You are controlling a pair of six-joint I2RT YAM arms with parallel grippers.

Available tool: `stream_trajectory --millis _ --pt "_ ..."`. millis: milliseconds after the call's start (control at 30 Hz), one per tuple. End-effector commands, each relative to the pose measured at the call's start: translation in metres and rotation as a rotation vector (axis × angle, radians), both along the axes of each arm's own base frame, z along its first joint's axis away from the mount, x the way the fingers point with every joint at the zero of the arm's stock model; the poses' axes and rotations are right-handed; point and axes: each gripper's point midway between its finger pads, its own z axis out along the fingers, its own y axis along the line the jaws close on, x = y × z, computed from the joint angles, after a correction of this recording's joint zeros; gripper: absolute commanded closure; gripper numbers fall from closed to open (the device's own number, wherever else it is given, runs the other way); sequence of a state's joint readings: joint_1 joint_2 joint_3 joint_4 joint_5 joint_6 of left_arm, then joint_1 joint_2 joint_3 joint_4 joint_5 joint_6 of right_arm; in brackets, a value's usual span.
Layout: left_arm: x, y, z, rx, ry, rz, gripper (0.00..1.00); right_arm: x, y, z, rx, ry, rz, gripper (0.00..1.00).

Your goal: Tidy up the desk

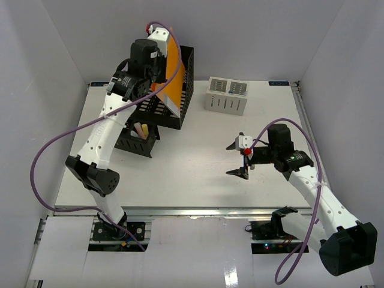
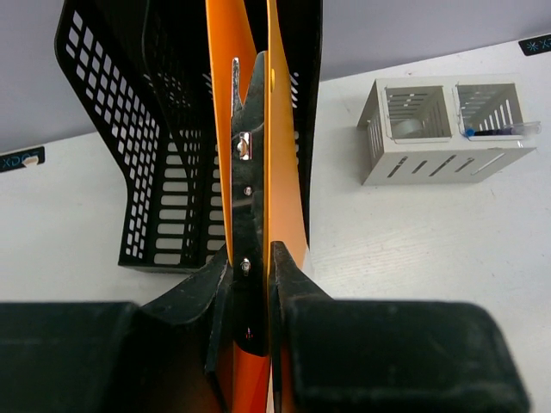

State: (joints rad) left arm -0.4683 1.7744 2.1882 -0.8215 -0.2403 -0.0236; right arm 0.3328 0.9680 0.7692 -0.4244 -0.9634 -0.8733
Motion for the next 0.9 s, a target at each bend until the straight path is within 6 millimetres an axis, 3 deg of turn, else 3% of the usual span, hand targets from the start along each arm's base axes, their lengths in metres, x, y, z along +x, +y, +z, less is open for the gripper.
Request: stream_trajectory --millis 0,267,467,633,700,867 --pt "0.018 -0.002 0.05 0.011 -0.189 -0.022 1.0 -0.002 0.002 -0.002 0.018 0.007 0.027 0.04" --pt "0.043 -0.012 0.05 0.058 -0.263 -0.045 1.0 -0.002 0.002 -0.003 0.017 0.01 0.03 0.04" --pt "0.04 -0.023 0.01 0.074 -0.177 -0.116 1.0 -0.002 0.002 -0.003 0.016 0.007 0.03 0.05" --pt "0.032 -0.023 -0.005 0.071 -0.145 -0.131 0.94 -0.002 0.002 -0.005 0.015 0.017 0.033 0.04" --pt "0.033 -0.024 -0.013 0.071 -0.131 -0.129 0.88 -0.002 0.002 -0.005 0.015 0.017 0.032 0.05" --pt "0.041 -0.025 -0.016 0.034 -0.124 -0.093 0.52 0.001 0.0 -0.006 0.009 0.019 0.015 0.04"
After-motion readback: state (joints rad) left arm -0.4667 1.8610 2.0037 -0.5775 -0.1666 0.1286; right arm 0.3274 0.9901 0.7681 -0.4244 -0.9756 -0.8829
